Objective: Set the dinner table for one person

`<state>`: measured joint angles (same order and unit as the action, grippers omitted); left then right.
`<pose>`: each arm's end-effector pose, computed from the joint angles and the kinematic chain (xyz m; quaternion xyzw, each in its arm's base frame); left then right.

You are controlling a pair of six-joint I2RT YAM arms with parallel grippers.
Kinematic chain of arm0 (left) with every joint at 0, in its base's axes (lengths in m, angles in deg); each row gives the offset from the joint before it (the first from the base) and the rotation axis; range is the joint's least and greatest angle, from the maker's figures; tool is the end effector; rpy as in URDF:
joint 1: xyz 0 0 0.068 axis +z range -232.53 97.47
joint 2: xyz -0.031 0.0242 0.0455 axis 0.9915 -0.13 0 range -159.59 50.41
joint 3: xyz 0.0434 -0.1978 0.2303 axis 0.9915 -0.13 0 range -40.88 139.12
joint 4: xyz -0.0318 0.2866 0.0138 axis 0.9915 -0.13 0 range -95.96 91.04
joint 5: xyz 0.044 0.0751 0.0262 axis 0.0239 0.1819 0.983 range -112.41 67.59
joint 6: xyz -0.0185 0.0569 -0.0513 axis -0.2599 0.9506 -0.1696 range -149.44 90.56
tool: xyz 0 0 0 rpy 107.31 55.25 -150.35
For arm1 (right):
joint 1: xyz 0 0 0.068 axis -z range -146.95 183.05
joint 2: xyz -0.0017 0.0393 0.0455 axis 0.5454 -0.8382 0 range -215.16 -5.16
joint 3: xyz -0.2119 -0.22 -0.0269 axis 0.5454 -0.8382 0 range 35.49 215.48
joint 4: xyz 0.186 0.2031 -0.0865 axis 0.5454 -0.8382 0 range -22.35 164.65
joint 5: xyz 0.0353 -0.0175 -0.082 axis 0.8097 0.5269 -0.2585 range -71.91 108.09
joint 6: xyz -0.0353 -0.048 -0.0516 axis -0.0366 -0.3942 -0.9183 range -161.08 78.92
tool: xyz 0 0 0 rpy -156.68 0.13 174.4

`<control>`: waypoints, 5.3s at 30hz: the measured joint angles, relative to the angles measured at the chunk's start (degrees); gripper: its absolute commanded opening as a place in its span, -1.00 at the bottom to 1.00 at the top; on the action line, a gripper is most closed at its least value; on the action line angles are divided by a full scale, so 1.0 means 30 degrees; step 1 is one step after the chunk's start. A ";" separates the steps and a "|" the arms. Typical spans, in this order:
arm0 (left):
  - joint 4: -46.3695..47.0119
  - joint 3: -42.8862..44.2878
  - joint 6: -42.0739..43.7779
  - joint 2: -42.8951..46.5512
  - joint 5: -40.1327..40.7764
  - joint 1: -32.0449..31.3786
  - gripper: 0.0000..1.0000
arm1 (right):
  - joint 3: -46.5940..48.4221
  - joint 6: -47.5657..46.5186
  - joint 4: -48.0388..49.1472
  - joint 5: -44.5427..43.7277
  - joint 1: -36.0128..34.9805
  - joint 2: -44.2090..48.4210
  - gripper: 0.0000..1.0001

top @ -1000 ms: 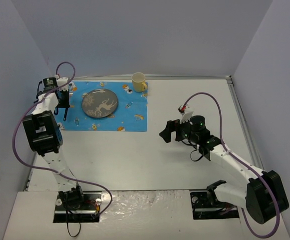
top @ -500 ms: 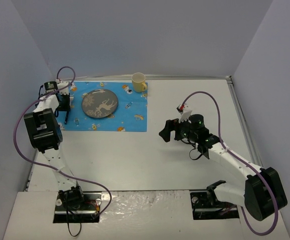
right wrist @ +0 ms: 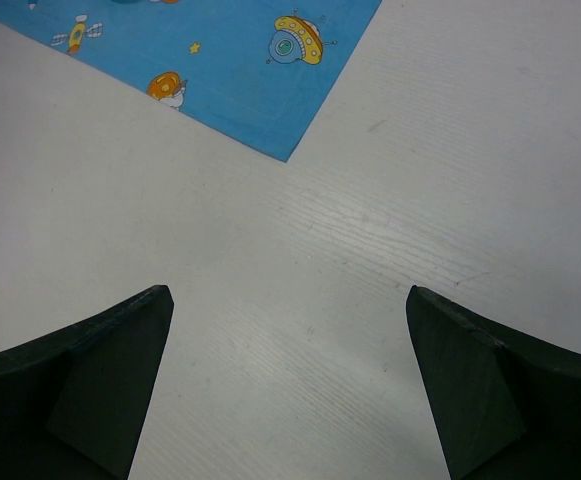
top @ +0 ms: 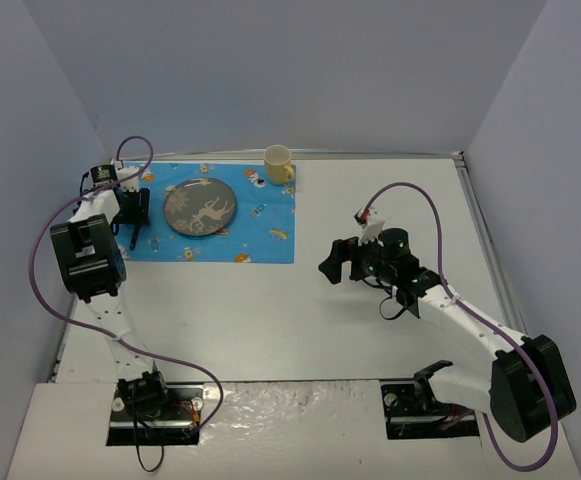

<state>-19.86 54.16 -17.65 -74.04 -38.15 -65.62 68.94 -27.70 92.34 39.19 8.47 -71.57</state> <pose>0.5275 0.1412 0.1707 0.0049 0.9329 -0.0414 0.3577 0.2583 0.1448 0.2526 -0.1869 0.7667 0.3317 0.5169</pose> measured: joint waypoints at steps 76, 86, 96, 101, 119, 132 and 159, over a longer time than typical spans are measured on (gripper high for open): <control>-0.2174 -1.6240 -1.8487 1.5204 0.7562 -0.2834 0.18 | -0.0386 0.0012 -0.1241 0.0255 -0.1969 0.5725 1.00; -0.3736 -2.0277 -2.0887 1.9163 0.6924 -0.4020 0.18 | -0.0386 0.0016 -0.1303 0.0260 -0.2004 0.5725 1.00; -0.3824 -2.1359 -2.1803 1.9779 0.7002 -0.4398 -0.34 | -0.0386 0.0026 -0.1591 0.0250 -0.2076 0.5899 1.00; -0.3804 -2.0983 -2.1527 1.8919 0.7414 -0.4513 -0.85 | -0.0386 0.0019 -0.1733 0.0135 -0.2076 0.6141 1.00; -0.5612 -1.3580 -1.9769 1.6182 0.8828 -1.2055 -1.00 | -0.0001 0.0006 -0.2938 -0.1070 -0.2076 0.6215 1.00; -0.7643 0.4019 -1.5177 0.2407 0.8149 -1.4963 -1.00 | 0.1311 -0.0120 -0.4612 -0.3617 -0.2069 0.6376 1.00; -0.9901 1.1618 -1.3023 -0.5944 0.6068 -1.4353 -1.00 | 0.2186 0.0106 -0.7344 -0.6124 -0.2069 0.6396 1.00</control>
<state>-49.56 89.02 -56.72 -91.87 -19.95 -108.68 75.49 -27.38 70.31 20.82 2.27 -52.38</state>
